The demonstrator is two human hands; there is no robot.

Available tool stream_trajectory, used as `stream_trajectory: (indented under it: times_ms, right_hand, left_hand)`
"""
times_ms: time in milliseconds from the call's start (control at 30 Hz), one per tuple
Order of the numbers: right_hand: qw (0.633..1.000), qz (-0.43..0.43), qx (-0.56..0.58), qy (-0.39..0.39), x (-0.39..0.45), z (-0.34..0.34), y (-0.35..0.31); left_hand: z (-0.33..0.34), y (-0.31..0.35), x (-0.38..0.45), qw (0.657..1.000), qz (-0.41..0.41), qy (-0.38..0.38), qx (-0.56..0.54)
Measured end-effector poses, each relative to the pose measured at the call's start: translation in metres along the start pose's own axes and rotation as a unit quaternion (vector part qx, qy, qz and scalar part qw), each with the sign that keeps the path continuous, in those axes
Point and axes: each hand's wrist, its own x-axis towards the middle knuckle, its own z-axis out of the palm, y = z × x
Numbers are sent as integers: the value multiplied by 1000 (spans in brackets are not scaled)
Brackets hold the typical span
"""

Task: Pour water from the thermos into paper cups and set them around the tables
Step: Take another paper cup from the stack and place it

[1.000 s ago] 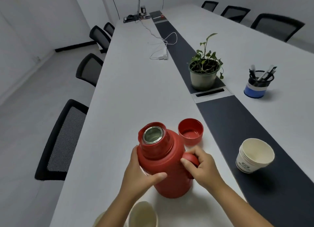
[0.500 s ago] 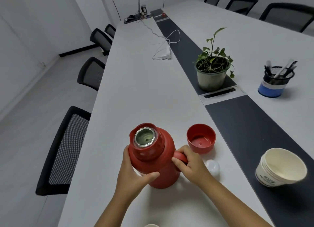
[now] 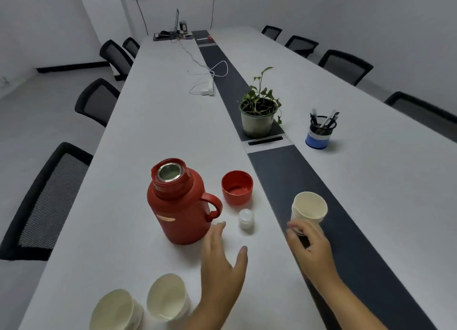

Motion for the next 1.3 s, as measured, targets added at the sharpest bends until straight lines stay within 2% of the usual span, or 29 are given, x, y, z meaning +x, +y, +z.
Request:
stream_trajectory:
  times_ms: [133, 267, 400, 500, 667, 800, 933, 1167, 1300]
  right_hand:
    - [989, 16, -143, 29, 2, -66, 48]
    - [976, 16, -213, -31, 46, -83, 91]
    - [967, 12, -210, -141, 89, -72, 112]
    - [963, -23, -184, -197, 105, -64, 124]
    - [953, -54, -158, -252, 115, -67, 125]
    - [940, -104, -154, -287, 123, -80, 118]
    - [937, -126, -154, -288, 123, -84, 119]
    - [949, -142, -106, -260, 102, -85, 132]
    - [982, -106, 26, -156, 106, -100, 114]
  left_hand:
    - [65, 23, -19, 996, -24, -78, -34]
    - [106, 32, -17, 988, -55, -140, -40]
    - [136, 34, -1, 985, -82, -148, -42]
    - [162, 33, 17, 985, -97, -139, -35]
    - [167, 49, 55, 984, -90, -125, -91]
    - [155, 67, 63, 975, -66, -163, -132]
    - [156, 69, 56, 972, -68, -150, -167]
    - [159, 73, 51, 979, -32, -144, -140]
    - [157, 76, 51, 979, -27, -156, -125]
